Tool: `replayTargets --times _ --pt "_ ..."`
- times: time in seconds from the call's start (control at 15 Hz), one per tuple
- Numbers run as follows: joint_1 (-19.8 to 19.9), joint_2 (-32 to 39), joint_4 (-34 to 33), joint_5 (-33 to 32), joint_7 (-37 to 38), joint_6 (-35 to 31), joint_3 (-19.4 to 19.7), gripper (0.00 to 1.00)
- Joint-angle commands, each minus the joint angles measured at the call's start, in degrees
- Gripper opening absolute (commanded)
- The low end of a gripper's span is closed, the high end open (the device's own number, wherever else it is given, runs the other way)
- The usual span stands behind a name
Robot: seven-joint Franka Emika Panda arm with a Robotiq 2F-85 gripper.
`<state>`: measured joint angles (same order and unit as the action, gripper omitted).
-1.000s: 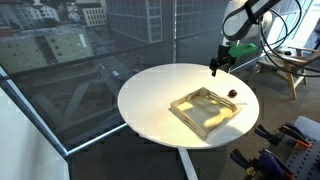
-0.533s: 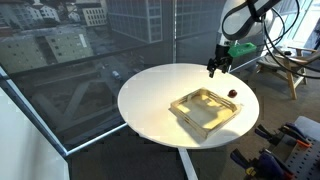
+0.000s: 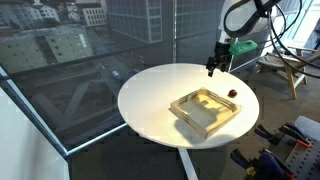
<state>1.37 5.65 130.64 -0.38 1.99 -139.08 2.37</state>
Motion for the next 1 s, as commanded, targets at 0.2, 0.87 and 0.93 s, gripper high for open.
replayTargets --times 0.2,0.87,0.93 --pt "0.04 -5.62 1.95 -0.5 -0.91 3.37 -0.43 1.0" --pt "0.11 -11.71 3.15 -0.23 -1.16 6.86 -0.59 1.0" --pt "0.13 -12.06 3.08 -0.22 -1.2 7.28 -0.57 1.0"
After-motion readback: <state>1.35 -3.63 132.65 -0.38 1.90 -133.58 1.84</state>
